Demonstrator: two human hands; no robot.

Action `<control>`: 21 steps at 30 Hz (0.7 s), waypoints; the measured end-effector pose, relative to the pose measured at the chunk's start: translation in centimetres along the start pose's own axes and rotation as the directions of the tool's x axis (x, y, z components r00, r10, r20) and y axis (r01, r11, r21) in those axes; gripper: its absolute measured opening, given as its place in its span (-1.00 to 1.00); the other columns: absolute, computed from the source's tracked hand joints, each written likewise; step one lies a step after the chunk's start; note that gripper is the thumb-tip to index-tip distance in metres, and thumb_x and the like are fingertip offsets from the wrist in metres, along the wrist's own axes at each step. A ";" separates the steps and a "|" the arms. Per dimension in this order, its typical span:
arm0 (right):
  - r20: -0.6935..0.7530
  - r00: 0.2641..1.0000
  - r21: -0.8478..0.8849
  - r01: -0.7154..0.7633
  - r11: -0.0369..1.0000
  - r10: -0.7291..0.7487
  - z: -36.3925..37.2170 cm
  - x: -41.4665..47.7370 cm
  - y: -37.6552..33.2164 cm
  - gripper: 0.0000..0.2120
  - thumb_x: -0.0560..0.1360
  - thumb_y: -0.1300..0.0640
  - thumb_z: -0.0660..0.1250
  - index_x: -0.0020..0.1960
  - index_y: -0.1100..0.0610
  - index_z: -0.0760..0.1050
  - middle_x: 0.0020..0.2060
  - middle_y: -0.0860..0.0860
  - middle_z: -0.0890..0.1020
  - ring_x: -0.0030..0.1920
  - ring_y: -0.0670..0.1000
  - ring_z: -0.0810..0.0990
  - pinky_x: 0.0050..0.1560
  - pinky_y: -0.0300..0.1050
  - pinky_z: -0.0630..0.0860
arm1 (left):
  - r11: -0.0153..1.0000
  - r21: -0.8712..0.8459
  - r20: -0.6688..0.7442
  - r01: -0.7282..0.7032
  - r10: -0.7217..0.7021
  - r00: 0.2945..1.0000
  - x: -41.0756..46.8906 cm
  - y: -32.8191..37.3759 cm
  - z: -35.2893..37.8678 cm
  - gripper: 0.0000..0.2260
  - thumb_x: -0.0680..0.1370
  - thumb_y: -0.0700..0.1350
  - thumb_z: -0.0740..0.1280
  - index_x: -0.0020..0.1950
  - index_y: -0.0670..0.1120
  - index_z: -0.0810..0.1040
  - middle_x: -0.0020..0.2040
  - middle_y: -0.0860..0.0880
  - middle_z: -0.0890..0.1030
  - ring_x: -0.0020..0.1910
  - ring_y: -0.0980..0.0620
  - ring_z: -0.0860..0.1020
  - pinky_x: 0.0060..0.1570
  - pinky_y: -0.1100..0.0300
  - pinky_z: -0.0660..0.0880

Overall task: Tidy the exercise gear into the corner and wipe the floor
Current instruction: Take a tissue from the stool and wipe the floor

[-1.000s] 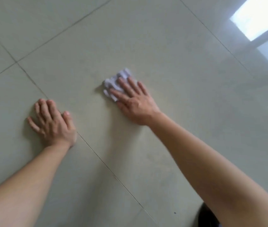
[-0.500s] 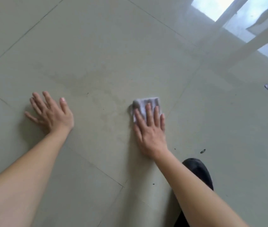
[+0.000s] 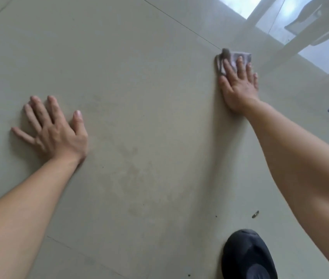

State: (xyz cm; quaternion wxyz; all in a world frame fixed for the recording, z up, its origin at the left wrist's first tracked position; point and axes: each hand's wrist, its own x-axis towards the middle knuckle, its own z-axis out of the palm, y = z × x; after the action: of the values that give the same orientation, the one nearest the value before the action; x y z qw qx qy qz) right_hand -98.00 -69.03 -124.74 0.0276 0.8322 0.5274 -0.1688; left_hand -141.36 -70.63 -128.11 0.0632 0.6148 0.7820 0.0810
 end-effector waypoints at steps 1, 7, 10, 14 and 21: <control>-0.022 0.997 0.025 -0.074 0.997 0.074 0.0 1.1 -1.0 -0.46 0.68 -0.20 -0.07 0.63 -0.20 -0.07 0.64 0.01 -0.16 0.62 0.11 -0.22 0.59 0.10 -0.26 | 1.000 0.004 -0.004 -0.001 0.001 1.000 0.0 0.0 -0.1 -0.38 0.61 0.20 0.04 0.59 -0.10 0.15 0.61 -0.18 0.07 0.59 -0.14 -0.01 0.41 -0.42 -0.16; -0.050 0.986 0.097 0.163 0.982 -0.159 3.4 -3.4 -14.3 -0.46 0.70 -0.15 -0.04 0.64 -0.15 -0.08 0.63 0.08 -0.17 0.62 0.16 -0.25 0.56 0.12 -0.30 | 1.000 -0.018 -0.009 0.008 -0.008 1.000 -0.1 0.4 -1.0 -0.43 0.61 0.13 0.02 0.57 -0.10 0.22 0.60 -0.16 0.12 0.58 -0.14 0.05 0.42 -0.40 -0.12; 0.060 0.844 0.000 0.534 0.846 -0.533 6.0 -9.0 -20.0 -0.45 0.68 -0.15 0.04 0.63 -0.17 0.00 0.64 0.07 -0.08 0.62 0.19 -0.19 0.58 0.13 -0.25 | 0.998 -0.051 -0.017 0.027 -0.028 0.999 -0.3 0.4 -1.3 -0.45 0.60 0.09 0.02 0.55 -0.10 0.26 0.60 -0.14 0.14 0.58 -0.13 0.07 0.42 -0.38 -0.12; 0.135 0.634 -0.006 0.769 0.639 -0.762 5.0 -6.8 -17.5 -0.52 0.68 -0.18 0.01 0.59 -0.22 0.12 0.64 -0.01 0.06 0.63 0.11 -0.04 0.58 0.04 -0.13 | 0.998 -0.051 -0.010 0.032 -0.033 0.999 -0.2 0.5 -1.2 -0.45 0.58 0.07 0.03 0.55 -0.09 0.27 0.60 -0.14 0.15 0.58 -0.12 0.06 0.42 -0.38 -0.11; 0.026 0.982 0.037 -0.189 0.981 0.188 -1.8 6.4 -8.5 -0.44 0.69 -0.15 -0.06 0.65 -0.11 -0.10 0.64 0.08 -0.18 0.62 0.19 -0.22 0.59 0.16 -0.21 | 0.999 -0.034 -0.020 0.038 -0.039 0.999 -0.2 0.3 -1.0 -0.46 0.59 0.05 0.05 0.56 -0.09 0.26 0.60 -0.15 0.15 0.58 -0.13 0.07 0.42 -0.36 -0.13</control>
State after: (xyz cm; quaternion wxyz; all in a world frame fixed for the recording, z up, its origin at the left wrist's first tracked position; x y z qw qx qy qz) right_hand -102.64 -59.32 -123.88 0.0331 0.8768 0.4426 -0.1853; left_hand -141.26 -70.83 -127.10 0.0670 0.5975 0.7928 0.0992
